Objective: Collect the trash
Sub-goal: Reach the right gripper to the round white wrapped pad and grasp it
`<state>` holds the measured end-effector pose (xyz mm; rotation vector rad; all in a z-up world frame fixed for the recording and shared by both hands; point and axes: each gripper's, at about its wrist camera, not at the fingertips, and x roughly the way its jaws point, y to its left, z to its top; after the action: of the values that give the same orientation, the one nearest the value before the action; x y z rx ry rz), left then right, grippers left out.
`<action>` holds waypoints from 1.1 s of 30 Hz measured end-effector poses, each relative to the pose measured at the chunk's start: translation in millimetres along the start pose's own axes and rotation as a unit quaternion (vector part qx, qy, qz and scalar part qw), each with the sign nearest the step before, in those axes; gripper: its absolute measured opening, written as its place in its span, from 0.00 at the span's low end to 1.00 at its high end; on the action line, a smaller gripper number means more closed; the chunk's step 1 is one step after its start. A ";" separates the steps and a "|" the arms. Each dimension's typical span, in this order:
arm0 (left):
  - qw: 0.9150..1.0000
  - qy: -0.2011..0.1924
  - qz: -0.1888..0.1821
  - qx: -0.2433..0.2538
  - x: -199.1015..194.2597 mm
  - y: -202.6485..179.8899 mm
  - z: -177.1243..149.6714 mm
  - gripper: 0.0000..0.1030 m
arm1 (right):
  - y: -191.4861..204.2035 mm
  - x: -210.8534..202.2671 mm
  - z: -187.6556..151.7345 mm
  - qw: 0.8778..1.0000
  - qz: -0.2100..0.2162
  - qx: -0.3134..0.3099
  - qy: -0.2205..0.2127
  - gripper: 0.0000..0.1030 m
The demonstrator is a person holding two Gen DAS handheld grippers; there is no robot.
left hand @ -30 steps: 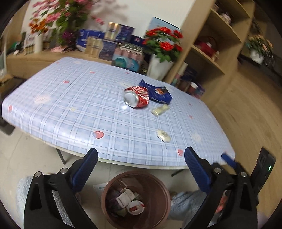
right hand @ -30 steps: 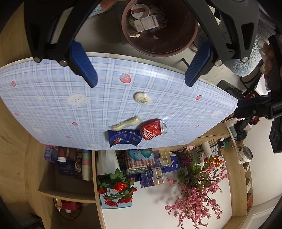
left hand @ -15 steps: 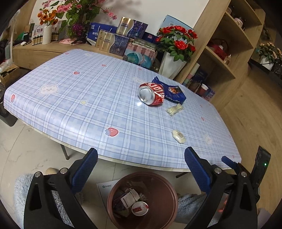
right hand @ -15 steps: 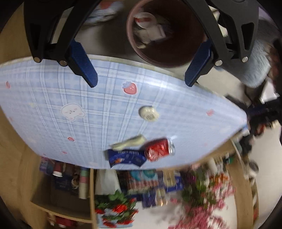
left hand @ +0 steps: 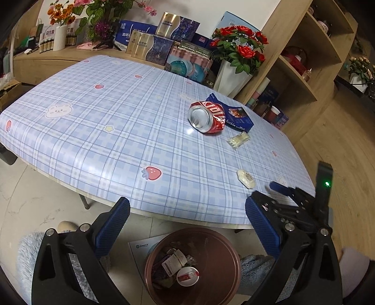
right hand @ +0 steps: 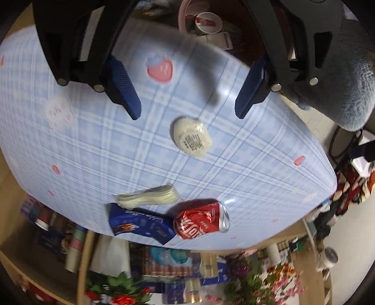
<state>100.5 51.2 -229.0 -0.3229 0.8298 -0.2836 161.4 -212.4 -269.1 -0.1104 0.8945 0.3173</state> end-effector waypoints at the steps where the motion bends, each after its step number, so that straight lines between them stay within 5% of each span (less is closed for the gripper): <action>1: 1.000 0.001 0.001 0.001 1.4 0.9 0.1 0.94 | -0.4 4.6 2.7 1.000 0.002 -0.002 0.002 0.76; 16: 1.000 0.029 0.011 -0.004 33.9 7.7 4.1 0.94 | -0.5 33.0 18.1 1.000 0.019 -0.019 0.002 0.63; 21: 0.999 0.036 0.010 0.006 40.7 2.4 4.0 0.94 | -8.4 32.0 19.5 1.000 0.014 -0.004 -0.001 0.40; 27: 0.999 0.041 0.002 0.022 47.0 -4.3 27.5 0.93 | -22.1 28.0 18.8 0.999 0.016 0.027 -0.012 0.39; 33: 0.996 0.070 -0.047 -0.021 72.4 -18.1 60.9 0.90 | -49.8 22.7 15.5 0.995 0.018 0.099 -0.024 0.39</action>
<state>191.0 18.2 -232.1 -0.3852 0.9603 -0.3805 202.0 -251.0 -279.1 0.0961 0.8756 0.2614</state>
